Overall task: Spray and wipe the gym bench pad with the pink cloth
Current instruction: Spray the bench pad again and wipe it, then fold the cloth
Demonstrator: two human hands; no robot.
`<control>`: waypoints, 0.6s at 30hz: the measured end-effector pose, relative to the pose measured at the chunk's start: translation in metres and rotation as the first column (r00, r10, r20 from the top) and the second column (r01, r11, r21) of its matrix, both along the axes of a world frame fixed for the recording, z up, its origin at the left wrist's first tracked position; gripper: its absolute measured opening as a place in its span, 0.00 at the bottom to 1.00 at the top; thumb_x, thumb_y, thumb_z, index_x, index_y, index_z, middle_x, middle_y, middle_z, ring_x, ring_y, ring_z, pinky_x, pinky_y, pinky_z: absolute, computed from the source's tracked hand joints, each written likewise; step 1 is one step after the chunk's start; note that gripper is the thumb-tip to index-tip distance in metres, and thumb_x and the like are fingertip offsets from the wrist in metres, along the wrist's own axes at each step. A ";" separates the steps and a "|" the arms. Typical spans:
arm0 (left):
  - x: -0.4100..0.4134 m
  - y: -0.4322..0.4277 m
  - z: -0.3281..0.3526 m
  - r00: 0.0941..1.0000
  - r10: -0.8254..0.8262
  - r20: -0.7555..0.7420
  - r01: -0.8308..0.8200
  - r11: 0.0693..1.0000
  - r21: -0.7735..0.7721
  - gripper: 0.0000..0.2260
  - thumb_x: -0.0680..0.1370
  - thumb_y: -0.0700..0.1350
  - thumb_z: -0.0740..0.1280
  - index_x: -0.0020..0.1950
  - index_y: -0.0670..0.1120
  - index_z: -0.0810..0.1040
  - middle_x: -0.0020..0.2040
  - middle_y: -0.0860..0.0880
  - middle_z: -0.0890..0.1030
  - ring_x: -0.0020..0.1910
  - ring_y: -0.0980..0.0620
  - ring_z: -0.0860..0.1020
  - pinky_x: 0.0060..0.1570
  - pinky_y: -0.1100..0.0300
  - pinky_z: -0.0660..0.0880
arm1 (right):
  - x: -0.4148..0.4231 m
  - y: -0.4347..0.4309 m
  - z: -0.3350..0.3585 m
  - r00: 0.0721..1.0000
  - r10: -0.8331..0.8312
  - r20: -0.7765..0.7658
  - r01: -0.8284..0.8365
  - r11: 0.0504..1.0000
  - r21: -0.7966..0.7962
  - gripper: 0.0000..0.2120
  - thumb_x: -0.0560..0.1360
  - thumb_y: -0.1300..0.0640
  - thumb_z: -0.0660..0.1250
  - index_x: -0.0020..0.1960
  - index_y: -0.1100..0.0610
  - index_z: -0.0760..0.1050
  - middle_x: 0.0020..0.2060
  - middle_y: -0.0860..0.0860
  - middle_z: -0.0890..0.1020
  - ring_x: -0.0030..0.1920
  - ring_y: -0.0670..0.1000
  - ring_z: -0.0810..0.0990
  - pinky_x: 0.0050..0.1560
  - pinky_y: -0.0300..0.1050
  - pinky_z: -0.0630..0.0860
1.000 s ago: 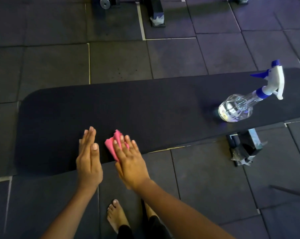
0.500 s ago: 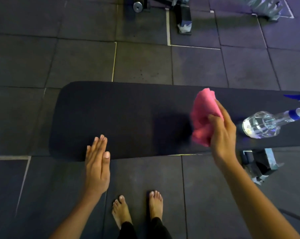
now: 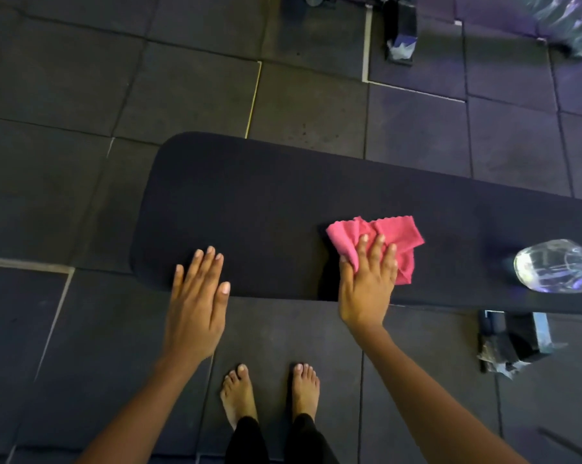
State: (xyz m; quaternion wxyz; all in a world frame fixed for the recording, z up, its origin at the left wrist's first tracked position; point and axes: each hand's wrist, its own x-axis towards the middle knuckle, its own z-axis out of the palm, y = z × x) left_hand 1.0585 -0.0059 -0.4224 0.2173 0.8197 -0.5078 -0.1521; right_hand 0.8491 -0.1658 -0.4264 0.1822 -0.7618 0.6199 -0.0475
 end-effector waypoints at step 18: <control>0.075 0.047 -0.005 0.867 0.363 -0.340 -0.428 0.893 -0.139 0.24 0.81 0.54 0.50 0.73 0.44 0.65 0.73 0.54 0.64 0.75 0.57 0.59 0.68 0.75 0.54 | 0.177 0.083 -0.003 0.695 0.719 -0.009 -0.719 0.695 0.026 0.30 0.80 0.47 0.53 0.79 0.56 0.51 0.79 0.57 0.50 0.78 0.62 0.44 0.77 0.57 0.42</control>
